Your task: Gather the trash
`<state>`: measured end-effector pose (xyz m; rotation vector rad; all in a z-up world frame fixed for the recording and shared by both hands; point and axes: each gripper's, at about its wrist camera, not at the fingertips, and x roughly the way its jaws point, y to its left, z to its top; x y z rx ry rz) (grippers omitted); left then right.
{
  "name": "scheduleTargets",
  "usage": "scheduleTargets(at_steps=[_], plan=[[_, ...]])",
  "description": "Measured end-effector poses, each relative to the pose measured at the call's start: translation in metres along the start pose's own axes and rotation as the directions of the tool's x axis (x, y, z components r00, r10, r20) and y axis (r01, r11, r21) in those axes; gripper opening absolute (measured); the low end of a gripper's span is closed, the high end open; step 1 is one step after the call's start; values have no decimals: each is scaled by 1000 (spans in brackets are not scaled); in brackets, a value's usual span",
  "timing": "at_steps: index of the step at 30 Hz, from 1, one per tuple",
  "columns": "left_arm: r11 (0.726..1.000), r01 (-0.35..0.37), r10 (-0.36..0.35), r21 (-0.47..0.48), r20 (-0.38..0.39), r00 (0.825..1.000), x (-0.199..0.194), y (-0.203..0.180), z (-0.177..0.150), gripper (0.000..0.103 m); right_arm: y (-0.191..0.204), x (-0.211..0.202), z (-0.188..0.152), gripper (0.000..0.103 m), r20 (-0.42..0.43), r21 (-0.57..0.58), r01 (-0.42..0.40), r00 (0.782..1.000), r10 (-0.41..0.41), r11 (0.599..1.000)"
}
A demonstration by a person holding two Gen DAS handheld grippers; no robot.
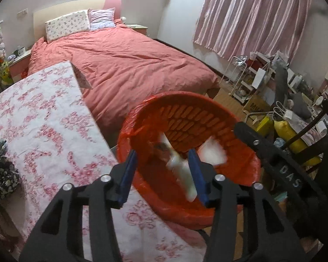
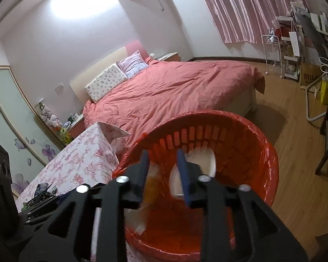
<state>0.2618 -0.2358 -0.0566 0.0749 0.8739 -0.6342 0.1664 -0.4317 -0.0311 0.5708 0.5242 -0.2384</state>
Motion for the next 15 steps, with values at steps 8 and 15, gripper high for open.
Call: scheduleTargets(at_steps=[8,15], plan=[[993,-110,112,-46,40,993,-36,34,-17,71,14,-12,6,31,9,-34,9,1000,-9,999],[967,-237,247,-97,107,963,-93,76,-38,80,59,-21,-8,31,-17,-107,-34,999,32,994]])
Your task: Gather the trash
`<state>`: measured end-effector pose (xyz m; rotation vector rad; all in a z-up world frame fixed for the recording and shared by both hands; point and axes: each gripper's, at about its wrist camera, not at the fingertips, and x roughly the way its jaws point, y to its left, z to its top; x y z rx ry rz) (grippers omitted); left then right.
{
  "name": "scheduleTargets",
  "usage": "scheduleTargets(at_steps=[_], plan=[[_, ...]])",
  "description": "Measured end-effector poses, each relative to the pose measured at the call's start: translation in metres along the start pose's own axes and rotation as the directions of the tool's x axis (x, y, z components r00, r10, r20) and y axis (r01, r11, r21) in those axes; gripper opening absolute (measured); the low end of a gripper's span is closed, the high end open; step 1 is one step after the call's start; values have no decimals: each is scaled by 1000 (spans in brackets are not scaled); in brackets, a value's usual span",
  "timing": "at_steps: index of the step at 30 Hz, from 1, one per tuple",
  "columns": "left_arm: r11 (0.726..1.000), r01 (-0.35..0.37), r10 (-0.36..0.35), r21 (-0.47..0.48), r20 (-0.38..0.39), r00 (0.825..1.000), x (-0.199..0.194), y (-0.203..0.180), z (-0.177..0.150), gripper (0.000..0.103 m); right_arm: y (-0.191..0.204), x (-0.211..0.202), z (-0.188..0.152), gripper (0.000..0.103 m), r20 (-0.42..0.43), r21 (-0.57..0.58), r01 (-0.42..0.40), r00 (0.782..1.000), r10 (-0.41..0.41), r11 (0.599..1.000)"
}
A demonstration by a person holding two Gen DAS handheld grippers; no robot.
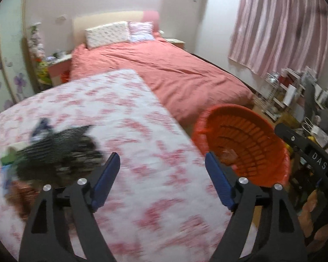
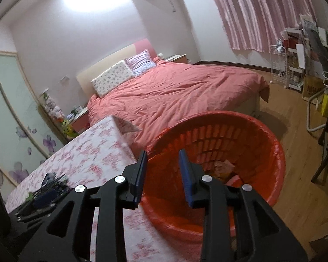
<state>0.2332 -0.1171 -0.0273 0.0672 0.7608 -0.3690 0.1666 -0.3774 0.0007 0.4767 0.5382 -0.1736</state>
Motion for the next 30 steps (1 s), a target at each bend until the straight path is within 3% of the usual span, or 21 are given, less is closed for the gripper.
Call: scheduleTargets(at_steps=[9,18,26,30], plan=[[978,-170,176,-117,40,984,-53,95,-22,83,74,3,-29,31,-81,-127,-109,992,99,986],[912,-314,328,-263,9,945,-83,198,-57,83,148,24,-75,31,-249,-246,-246,951,184,938],[876,-361,370,-321,-32,928,-93,237,-81,83,194,35,-108,31,-342,-321,-333,914,219,887],[870,-364,372,-333,-41,927,-91,245,-86,83,204,43,-118,31,-368,-359,-330,910,193,873]])
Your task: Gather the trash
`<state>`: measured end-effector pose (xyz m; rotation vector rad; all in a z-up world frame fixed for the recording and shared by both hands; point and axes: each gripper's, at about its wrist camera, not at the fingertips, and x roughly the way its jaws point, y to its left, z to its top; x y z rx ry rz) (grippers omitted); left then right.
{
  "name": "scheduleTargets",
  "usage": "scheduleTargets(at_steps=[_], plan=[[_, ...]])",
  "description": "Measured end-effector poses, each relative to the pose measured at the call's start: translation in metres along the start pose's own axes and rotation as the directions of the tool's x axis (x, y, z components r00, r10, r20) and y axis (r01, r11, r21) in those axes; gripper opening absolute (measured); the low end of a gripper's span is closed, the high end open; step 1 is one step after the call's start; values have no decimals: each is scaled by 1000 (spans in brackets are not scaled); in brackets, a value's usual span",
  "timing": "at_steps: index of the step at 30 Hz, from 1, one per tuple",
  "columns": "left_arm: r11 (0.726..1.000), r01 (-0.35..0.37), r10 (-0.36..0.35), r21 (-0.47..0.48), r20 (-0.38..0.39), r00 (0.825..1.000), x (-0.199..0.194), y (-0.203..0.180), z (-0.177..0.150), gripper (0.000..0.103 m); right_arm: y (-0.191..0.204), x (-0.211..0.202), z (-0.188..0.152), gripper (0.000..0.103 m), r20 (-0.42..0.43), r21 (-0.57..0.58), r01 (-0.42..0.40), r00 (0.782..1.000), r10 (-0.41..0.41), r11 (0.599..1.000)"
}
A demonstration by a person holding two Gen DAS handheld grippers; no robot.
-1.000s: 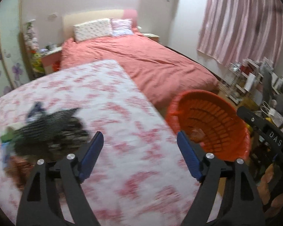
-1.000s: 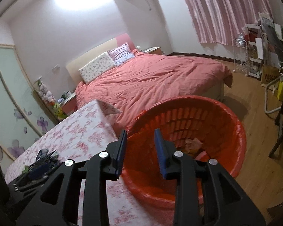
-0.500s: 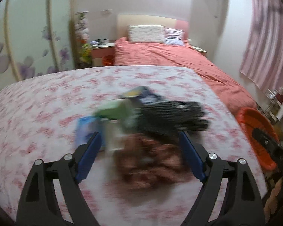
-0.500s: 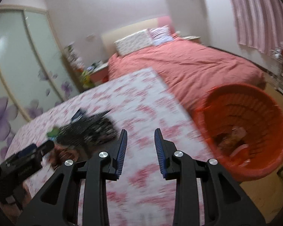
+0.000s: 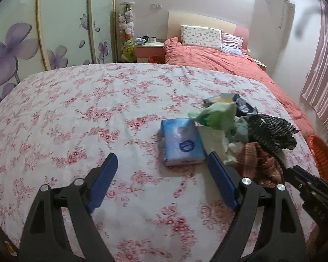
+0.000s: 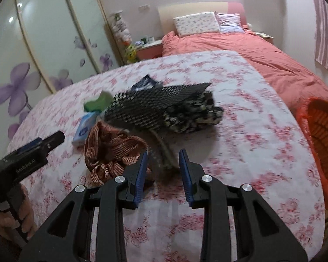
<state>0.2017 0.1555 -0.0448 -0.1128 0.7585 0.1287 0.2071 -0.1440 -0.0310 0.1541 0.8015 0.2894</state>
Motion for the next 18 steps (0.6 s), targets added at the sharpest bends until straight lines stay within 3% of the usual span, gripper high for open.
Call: scheduleTargets(at_steps=[11,15,18], plan=[[1000,0,-1,-28,-54,999,28,10,-2,83,7,25,6,31,-50,-42,68,996,-70,997],[1000,4,-6,-21,-72,997,38,3,-1,82,5,24,6,19,-51,-47,69,996,-71,997],[1000,2,-4,-20,-78,997,45,-3,3,81,-2,17,3,19,-48,-38,88,995,-90,995]])
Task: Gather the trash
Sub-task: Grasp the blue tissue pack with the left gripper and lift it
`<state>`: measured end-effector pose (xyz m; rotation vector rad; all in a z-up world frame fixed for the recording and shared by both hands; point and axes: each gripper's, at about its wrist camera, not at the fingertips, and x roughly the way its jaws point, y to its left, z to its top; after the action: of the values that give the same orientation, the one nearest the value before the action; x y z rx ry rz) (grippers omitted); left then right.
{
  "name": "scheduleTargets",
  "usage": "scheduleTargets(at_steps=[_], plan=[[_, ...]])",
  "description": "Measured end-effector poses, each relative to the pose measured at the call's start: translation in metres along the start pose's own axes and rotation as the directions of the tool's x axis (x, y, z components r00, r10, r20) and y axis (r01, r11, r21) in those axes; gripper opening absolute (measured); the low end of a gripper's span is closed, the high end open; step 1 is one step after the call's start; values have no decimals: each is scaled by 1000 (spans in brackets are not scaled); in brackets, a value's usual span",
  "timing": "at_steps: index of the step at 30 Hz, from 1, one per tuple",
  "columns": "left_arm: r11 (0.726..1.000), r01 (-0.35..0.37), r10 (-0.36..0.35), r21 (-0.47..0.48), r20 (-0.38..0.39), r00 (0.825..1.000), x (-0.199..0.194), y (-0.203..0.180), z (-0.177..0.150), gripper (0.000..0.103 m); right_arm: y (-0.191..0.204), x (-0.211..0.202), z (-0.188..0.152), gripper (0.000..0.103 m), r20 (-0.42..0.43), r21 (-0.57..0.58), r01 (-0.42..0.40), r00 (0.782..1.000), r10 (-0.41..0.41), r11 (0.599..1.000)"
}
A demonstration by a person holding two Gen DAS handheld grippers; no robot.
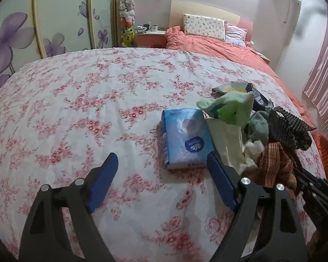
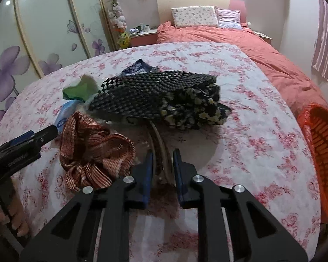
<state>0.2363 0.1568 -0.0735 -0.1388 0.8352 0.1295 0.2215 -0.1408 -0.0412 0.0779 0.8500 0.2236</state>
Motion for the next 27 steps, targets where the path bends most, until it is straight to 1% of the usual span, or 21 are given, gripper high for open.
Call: scheduleTargets(at_steps=[6,8,11,13,15,17,18,19,20,22,25,27], plan=[[1000,6,-6,7,-23,1000,13,-11,7,78,-16,-5,-2,18,7,46,38,999,-39,998],[1000,8,-8,8,-26,1000,16,-14,9,78,-19,-5,-2,18,8,57,36,999,-37,998],[1000,3,-3,13,-30,1000,20,-18,12,73,-19,-4,-2,19,12,63,28,1000,-29,998],[1000,5,-5,7,-43,999,24,-19,12,68,-19,-3,-1,19,14,63,26,1000,-27,998],[1000,11,-12,-16,-59,998,29,-19,13,67,-19,-2,0,19,14,69,24,1000,-25,997],[1000,0,-1,-18,-53,999,31,-19,15,66,-20,-2,1,19,13,76,21,1000,-22,997],[1000,-4,3,-16,-51,999,32,-20,16,62,-20,-2,1,19,12,77,20,1000,-21,997],[1000,-13,12,-9,-49,999,33,-20,16,56,-21,-2,1,19,10,78,20,1000,-21,997],[1000,-21,20,-3,-50,999,33,-19,17,53,-22,-3,0,19,8,80,21,1000,-22,997],[1000,-13,13,1,-55,998,31,-12,17,52,-29,-7,-1,19,8,91,30,1000,-30,995],[1000,-27,27,1,-55,998,25,3,12,52,-43,-13,-5,19,9,119,46,999,-47,992],[999,-34,33,-3,-54,998,23,12,10,52,-56,-17,-8,19,13,143,70,997,-73,987]])
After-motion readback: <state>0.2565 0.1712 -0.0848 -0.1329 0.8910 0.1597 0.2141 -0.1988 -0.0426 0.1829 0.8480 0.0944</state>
